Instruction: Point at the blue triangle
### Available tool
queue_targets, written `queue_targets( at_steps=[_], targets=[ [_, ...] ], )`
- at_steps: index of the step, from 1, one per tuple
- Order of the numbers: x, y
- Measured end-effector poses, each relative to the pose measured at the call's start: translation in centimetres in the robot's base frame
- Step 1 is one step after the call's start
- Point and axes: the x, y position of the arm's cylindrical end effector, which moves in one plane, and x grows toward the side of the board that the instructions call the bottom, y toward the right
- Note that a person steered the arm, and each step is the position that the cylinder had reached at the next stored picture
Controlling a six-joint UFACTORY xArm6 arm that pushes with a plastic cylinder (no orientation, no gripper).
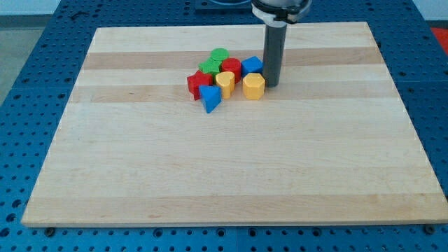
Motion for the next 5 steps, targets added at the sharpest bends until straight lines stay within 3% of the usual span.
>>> queue_targets(
  at_steps=[1,2,4,5],
  targets=[
    [4.5,5.7],
    [9.0,1.5],
    [9.1,-11.2],
    [7.5,-11.2]
  ],
)
